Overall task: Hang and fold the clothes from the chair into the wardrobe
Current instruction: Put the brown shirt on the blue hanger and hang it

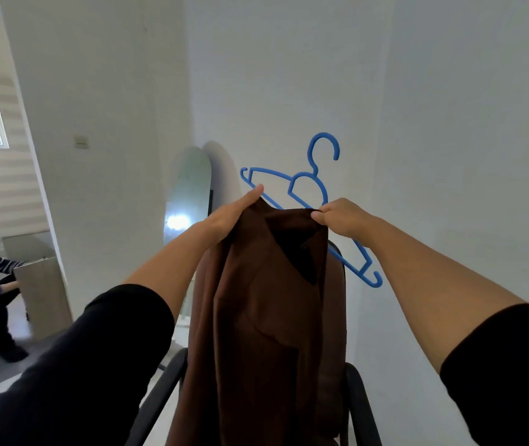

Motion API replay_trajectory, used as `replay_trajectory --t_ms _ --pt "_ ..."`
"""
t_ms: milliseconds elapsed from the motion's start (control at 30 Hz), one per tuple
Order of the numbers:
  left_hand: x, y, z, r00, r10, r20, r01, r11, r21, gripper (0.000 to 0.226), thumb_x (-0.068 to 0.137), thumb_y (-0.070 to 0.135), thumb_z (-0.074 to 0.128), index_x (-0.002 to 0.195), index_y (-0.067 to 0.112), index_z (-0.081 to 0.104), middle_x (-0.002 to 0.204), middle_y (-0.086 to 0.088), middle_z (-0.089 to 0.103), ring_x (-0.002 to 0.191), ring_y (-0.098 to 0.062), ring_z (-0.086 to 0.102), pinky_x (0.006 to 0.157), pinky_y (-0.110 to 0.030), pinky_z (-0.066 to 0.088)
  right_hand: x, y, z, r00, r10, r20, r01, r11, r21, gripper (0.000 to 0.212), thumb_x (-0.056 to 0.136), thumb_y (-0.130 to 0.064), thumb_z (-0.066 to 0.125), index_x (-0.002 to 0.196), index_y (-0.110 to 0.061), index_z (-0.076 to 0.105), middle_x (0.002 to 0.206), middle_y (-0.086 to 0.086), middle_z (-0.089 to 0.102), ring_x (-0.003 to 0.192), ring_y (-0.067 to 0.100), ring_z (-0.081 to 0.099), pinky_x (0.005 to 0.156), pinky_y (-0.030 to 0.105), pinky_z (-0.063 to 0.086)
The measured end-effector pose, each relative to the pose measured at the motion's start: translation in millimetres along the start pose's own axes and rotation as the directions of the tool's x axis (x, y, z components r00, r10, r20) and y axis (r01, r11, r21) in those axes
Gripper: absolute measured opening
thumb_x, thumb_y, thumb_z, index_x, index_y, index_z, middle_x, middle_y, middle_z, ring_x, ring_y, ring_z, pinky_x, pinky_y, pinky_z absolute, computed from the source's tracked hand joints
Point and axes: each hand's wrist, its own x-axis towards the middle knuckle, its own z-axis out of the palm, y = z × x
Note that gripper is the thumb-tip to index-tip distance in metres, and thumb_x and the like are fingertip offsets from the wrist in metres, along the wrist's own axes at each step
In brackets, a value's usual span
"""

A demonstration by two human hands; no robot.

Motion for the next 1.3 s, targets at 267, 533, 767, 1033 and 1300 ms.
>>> replay_trajectory --t_ms 267,533,767,1033,1300 --pt "5.0 -35.9 -12.3 0.959 -0.01 -0.283 0.252 0.483 0.838 0.073 0.07 0.04 0.064 0.131 0.015 0.033 0.136 -0.01 0.031 0.13 -0.028 0.03 0.101 -0.051 0.037 8.0 -12.1 4.0 0.985 0.134 -0.104 -0.119 0.982 0.144 0.021 0.092 -0.022 0.05 0.079 -0.006 0.051 0.078 0.005 0.049 0.069 0.02 0.048 0.066 0.03 0.043" --pt "5.4 -26.3 -28.2 0.935 -0.348 -0.065 0.344 0.848 0.403 0.027 0.089 0.022 0.064 0.103 -0.001 0.056 0.094 -0.013 0.068 0.078 -0.021 0.069 0.078 -0.031 0.059 16.1 12.6 13.0 0.935 0.296 -0.193 -0.274 0.953 0.129 0.019 0.092 -0.016 0.046 0.106 -0.003 0.051 0.095 0.012 0.049 0.072 0.022 0.049 0.056 0.027 0.038" --pt "13.7 -11.0 -18.7 0.949 -0.308 -0.058 0.291 0.935 -0.203 0.019 0.1 0.019 0.044 0.1 0.001 0.052 0.084 -0.009 0.058 0.073 -0.018 0.059 0.073 -0.034 0.05 8.7 25.0 -2.3 0.998 0.044 -0.034 -0.039 0.988 0.153 0.045 0.098 -0.024 0.045 0.141 -0.03 0.034 0.11 0.001 0.035 0.066 0.009 0.036 0.053 0.02 0.031" --pt "33.2 -34.4 -13.3 0.918 -0.283 -0.277 0.232 0.952 -0.202 0.017 0.095 0.007 0.041 0.099 -0.001 0.057 0.087 -0.012 0.055 0.068 -0.023 0.052 0.074 -0.038 0.049 5.3 36.4 -24.6 0.994 0.049 -0.1 -0.035 0.99 0.136 0.034 0.103 -0.02 0.031 0.123 -0.019 0.058 0.072 0.003 0.044 0.058 0.012 0.031 0.049 0.022 0.027" --pt "40.4 -53.6 -19.1 0.9 -0.213 -0.379 0.216 0.976 -0.036 0.025 0.093 0.005 0.044 0.11 0.004 0.063 0.099 -0.016 0.058 0.089 -0.03 0.056 0.09 -0.041 0.052 -14.3 30.6 -43.5 0.997 -0.008 0.08 0.001 0.997 0.076 0.031 0.103 -0.02 0.032 0.103 -0.019 0.063 0.061 0.003 0.036 0.052 0.011 0.026 0.047 0.02 0.026"
